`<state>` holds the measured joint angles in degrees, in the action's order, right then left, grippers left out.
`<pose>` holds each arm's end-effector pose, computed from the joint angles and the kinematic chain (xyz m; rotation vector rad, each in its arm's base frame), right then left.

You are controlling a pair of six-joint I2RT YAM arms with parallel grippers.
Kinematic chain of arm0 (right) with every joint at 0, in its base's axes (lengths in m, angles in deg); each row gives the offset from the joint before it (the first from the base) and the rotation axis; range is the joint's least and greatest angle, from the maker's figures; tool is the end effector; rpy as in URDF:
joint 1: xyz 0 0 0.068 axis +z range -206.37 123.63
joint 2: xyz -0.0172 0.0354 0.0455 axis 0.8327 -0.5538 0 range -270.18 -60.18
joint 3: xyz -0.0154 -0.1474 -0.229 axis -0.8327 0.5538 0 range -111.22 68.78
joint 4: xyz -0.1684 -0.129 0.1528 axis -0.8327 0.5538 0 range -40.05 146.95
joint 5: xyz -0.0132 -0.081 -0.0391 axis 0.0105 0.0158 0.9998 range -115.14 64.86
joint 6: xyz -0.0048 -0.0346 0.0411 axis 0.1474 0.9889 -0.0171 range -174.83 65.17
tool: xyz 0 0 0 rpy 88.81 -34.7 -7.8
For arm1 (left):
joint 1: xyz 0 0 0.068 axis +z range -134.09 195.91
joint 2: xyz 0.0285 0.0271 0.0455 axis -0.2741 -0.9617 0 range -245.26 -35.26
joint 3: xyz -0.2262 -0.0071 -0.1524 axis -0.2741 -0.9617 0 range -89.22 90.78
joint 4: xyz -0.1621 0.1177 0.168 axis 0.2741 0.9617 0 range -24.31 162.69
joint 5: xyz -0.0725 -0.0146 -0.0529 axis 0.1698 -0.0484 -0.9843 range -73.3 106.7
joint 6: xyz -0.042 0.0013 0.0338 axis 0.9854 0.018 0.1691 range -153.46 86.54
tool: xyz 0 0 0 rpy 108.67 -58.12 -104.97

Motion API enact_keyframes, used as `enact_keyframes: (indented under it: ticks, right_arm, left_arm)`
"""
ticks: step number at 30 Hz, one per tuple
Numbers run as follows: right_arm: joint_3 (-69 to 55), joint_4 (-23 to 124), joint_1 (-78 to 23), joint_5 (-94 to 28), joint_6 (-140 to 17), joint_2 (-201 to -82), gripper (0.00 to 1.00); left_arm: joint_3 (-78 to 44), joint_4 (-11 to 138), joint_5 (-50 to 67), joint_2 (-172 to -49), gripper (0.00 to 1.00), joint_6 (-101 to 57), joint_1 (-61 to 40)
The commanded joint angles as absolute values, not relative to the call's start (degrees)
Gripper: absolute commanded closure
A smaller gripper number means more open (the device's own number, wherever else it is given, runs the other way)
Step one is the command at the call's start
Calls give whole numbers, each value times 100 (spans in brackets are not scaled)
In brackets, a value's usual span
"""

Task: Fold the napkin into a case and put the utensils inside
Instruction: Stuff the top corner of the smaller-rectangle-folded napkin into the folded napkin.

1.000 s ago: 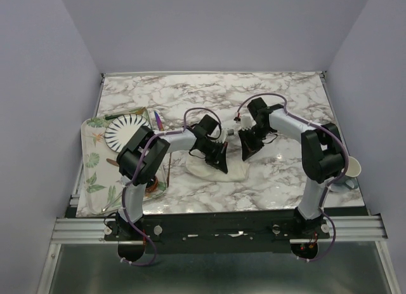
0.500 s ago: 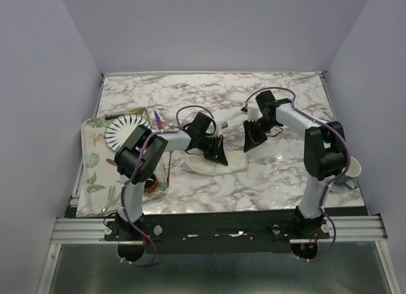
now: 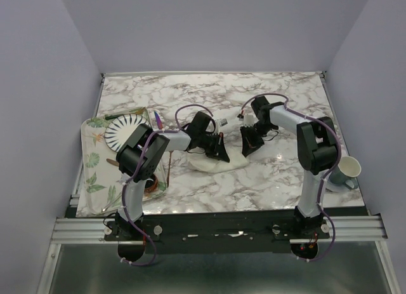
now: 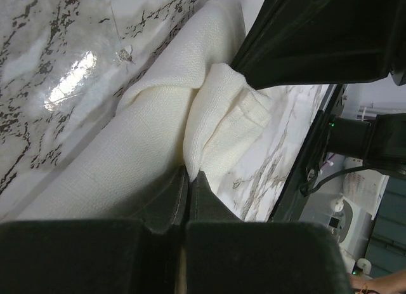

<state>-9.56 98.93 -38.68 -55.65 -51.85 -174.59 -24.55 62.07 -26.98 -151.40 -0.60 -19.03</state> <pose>0.3484 0.1301 0.1538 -0.5757 2.9580 0.8316 0.3161 -0.2510 0.1222 0.4462 2.5777 -1.4156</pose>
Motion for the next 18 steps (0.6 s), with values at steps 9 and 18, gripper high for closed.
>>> enact_keyframes:
  ticks: [9, 18]
  right_arm:
    - [-1005, 9724, -3704, -5670, -4939, -17400, 73]
    - [-1006, 9434, -3449, -5055, -4930, -17444, 70]
  left_arm:
    - [-2532, 6182, -2443, -15514, 100, -85, -1846]
    - [-2541, 6209, -2452, -15523, 100, -94, -1837]
